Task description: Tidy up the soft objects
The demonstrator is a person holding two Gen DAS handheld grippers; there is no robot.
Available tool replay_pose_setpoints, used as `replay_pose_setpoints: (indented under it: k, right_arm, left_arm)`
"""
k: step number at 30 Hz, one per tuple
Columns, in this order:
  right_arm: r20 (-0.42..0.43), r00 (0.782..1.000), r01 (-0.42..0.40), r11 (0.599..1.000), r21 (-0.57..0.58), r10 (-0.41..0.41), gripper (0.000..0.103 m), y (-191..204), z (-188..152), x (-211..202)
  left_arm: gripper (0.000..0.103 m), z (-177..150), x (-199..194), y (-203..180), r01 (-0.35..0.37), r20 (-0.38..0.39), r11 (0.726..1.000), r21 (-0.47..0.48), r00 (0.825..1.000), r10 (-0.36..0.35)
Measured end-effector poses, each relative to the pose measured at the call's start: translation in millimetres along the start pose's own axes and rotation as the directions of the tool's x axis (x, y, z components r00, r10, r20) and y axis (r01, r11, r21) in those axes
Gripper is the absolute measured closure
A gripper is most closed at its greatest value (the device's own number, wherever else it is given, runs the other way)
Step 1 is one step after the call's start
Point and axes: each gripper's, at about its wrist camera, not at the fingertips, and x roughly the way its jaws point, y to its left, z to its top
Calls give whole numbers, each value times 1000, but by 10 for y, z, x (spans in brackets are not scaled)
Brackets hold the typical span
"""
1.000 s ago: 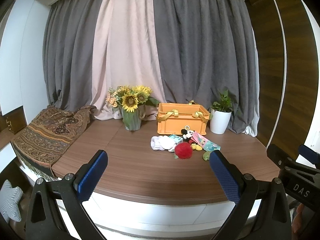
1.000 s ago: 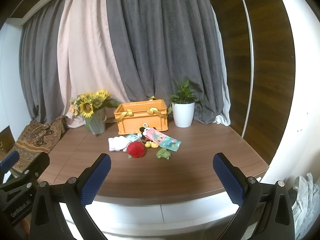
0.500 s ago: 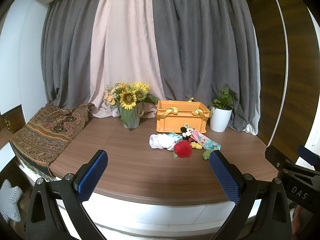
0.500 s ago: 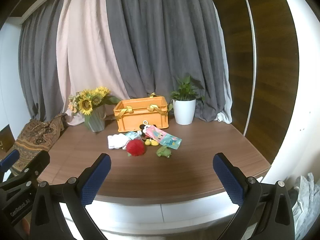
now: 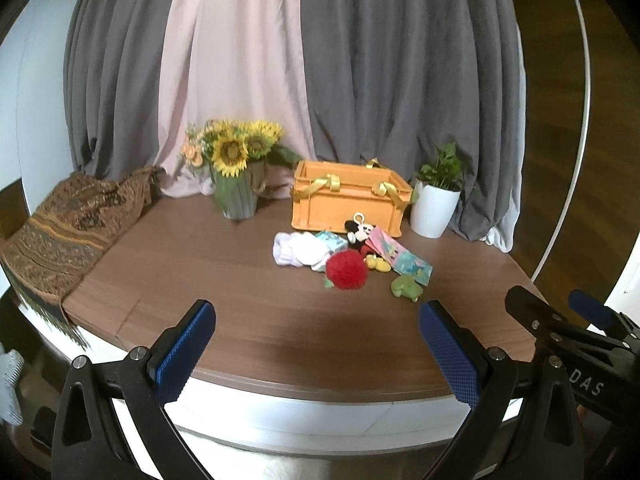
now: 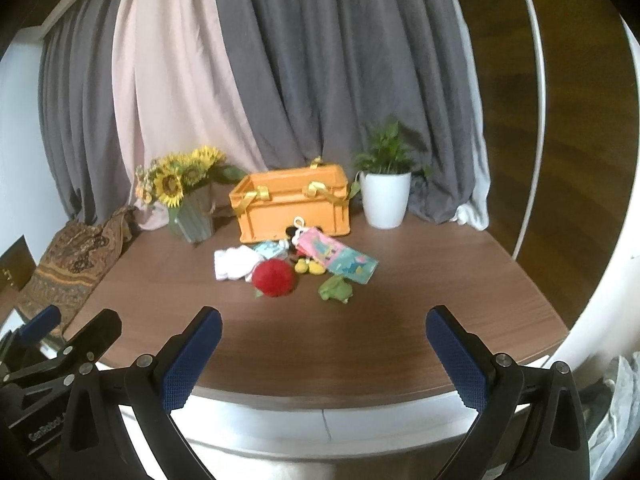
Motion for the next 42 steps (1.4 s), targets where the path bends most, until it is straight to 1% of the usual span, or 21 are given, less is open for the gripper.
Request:
replay_pose_setpoints:
  k: [3, 7, 9, 12, 16, 17, 19, 21, 22, 23, 25, 28, 29, 31, 35, 36, 39, 41, 42]
  right_arm:
    - [-40, 999, -21, 1000, 9, 21, 0, -50, 11, 242]
    - [-79, 997, -5, 1000, 18, 7, 0, -62, 13, 593]
    - [-96, 995, 2, 1000, 29, 1, 0, -63, 29, 805]
    - [-124, 992, 7, 999, 37, -2, 0, -53, 58, 1159]
    - [-181, 982, 52, 999, 0, -51, 1, 33, 101, 1612]
    - [-131, 989, 71, 997, -5, -71, 1, 45, 121, 1692]
    - [-145, 985, 92, 996, -4, -92, 2, 50, 164, 1882]
    - [-153, 982, 116, 993, 8, -114, 3, 40, 191, 2081]
    - [-158, 979, 130, 991, 14, -127, 4, 23, 199, 2169]
    - [-171, 976, 144, 989, 25, -137, 5, 6, 198, 2264]
    - [-214, 966, 158, 987, 39, -146, 7, -40, 191, 2403]
    - [-246, 959, 152, 987, 41, -138, 8, -90, 170, 2576]
    - [-253, 958, 149, 988, 38, -135, 9, -107, 165, 2640]
    - [-269, 957, 126, 991, 40, -110, 14, -150, 157, 2769]
    - [-281, 957, 74, 997, 27, -64, 17, -204, 121, 2999]
    - [-287, 956, 62, 998, 24, -52, 20, -211, 106, 3030]
    - [-295, 955, 39, 999, 19, -32, 22, -249, 76, 3141]
    - [-304, 952, 25, 1000, 10, -21, 23, -267, 44, 3230]
    - [-310, 951, 20, 1000, 4, -17, 24, -277, 31, 3271]
  left_arm:
    - [0, -14, 200, -7, -8, -22, 1000, 6, 1000, 8]
    - [0, 3, 586, -8, 6, -46, 1000, 20, 999, -5]
    - [0, -4, 833, 8, 27, -51, 999, 31, 998, -25]
    - [0, 24, 1247, 27, 58, -84, 996, 67, 995, -52]
    - [0, 143, 1707, -18, 104, -108, 985, 134, 990, -90]
    - [0, 169, 1807, -35, 120, -113, 982, 149, 988, -104]
    - [0, 208, 2057, -75, 159, -133, 970, 182, 982, -136]
    - [0, 224, 2244, -99, 182, -154, 963, 200, 976, -152]
    - [1, 231, 2326, -114, 181, -164, 961, 211, 975, -148]
    - [4, 241, 2409, -140, 179, -170, 958, 225, 975, -143]
    - [4, 241, 2523, -192, 183, -167, 950, 253, 975, -143]
    - [4, 228, 2690, -278, 190, -172, 941, 280, 974, -145]
    - [7, 226, 2756, -314, 192, -182, 938, 288, 973, -143]
    - [9, 222, 2832, -357, 192, -182, 938, 289, 973, -143]
    - [13, 192, 2975, -445, 183, -189, 934, 307, 973, -129]
    - [15, 176, 3009, -459, 188, -195, 932, 310, 972, -131]
    - [17, 123, 3124, -508, 206, -211, 923, 326, 967, -142]
    - [17, 86, 3199, -545, 208, -220, 915, 346, 966, -136]
    - [18, 74, 3232, -562, 210, -222, 913, 350, 965, -137]
